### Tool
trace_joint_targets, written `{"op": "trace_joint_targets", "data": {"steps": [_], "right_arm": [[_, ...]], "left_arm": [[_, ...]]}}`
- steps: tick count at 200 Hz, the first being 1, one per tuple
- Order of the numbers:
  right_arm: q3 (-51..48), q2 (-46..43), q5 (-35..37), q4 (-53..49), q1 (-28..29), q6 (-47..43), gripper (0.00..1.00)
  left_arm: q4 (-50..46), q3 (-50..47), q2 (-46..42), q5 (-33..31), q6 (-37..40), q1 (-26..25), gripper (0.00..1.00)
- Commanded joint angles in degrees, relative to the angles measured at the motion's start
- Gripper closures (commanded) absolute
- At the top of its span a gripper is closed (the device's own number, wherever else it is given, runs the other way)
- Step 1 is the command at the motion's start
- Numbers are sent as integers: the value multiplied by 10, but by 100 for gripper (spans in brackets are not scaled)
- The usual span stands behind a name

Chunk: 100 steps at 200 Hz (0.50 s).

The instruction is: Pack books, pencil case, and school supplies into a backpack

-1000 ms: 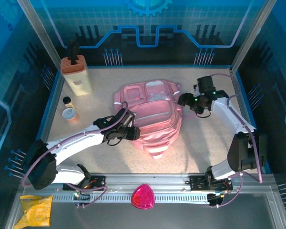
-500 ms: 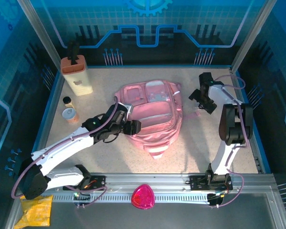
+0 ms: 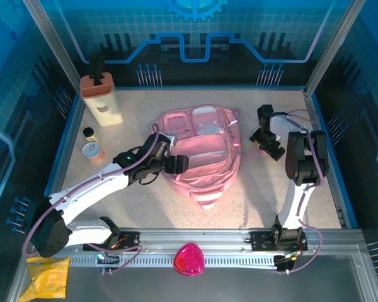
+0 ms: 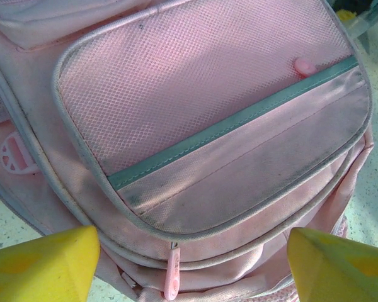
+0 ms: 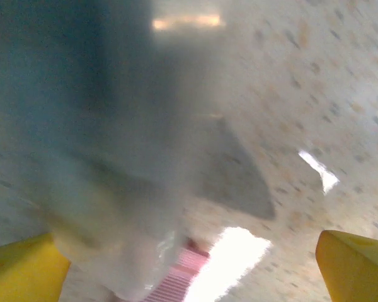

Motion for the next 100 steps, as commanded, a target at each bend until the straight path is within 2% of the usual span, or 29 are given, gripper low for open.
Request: {"op": "trace_joint_targets", "data": {"steps": [1,10,27,44,69,100], "right_arm": [[-55,-49,4,-10,-13,-19,0],[-79,-70,-1,-9,-21,-29,0],[-128,-108,-5,30,-31,-64,7],[-126,-109,-52,65,-43,-120,10],[-72,-87,-77,54,-43,-188,0],[-40,-75,-97,64,-37,-198,0]], "left_arm": [[14,24,11,22,3,4,22],[13,25,11,22,-1,3,21],[19,21,10,25,-10,4,21],[25,19,10,22,-15,4,21],[12,33,15,13,-16,4,21],[20,32,16,5,-13,4,21]]}}
